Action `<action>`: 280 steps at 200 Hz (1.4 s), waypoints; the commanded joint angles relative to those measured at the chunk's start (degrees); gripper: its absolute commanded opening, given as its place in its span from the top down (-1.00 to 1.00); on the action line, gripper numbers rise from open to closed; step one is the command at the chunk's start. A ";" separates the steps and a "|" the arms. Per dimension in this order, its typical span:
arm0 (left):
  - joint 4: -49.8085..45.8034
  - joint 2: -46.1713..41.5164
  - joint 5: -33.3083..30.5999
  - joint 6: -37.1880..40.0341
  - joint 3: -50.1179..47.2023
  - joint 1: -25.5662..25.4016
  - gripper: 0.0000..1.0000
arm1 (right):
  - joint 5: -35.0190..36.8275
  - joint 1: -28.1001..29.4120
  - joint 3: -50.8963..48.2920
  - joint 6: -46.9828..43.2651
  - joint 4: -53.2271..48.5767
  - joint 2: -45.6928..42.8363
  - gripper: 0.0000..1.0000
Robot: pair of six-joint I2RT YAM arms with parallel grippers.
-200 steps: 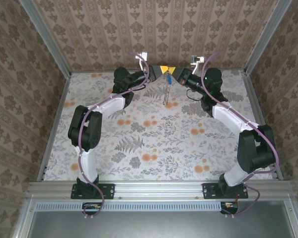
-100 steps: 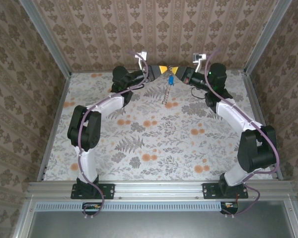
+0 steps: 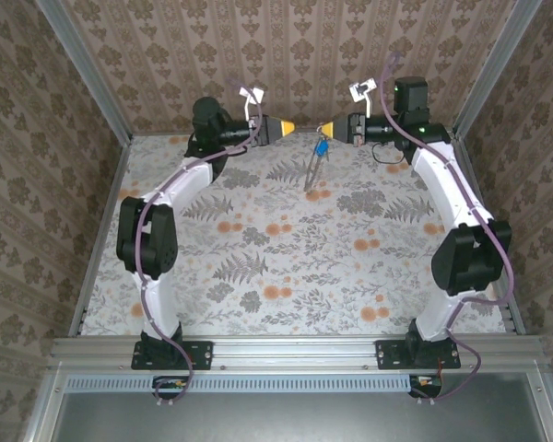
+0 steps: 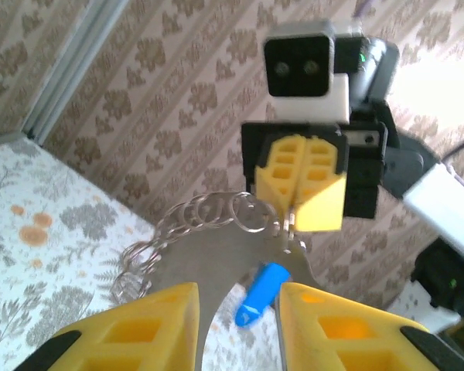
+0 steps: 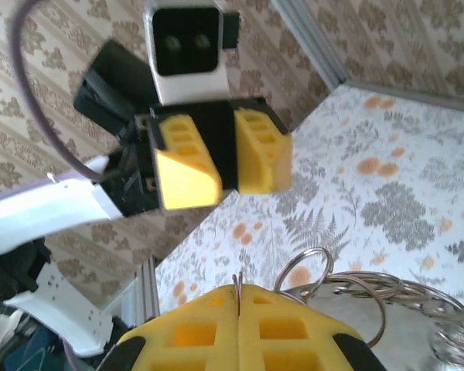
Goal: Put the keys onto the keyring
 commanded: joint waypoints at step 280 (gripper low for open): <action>-57.82 6.18 11.54 44.86 19.59 -6.56 0.40 | 4.13 4.51 18.78 -31.99 -42.11 10.24 1.00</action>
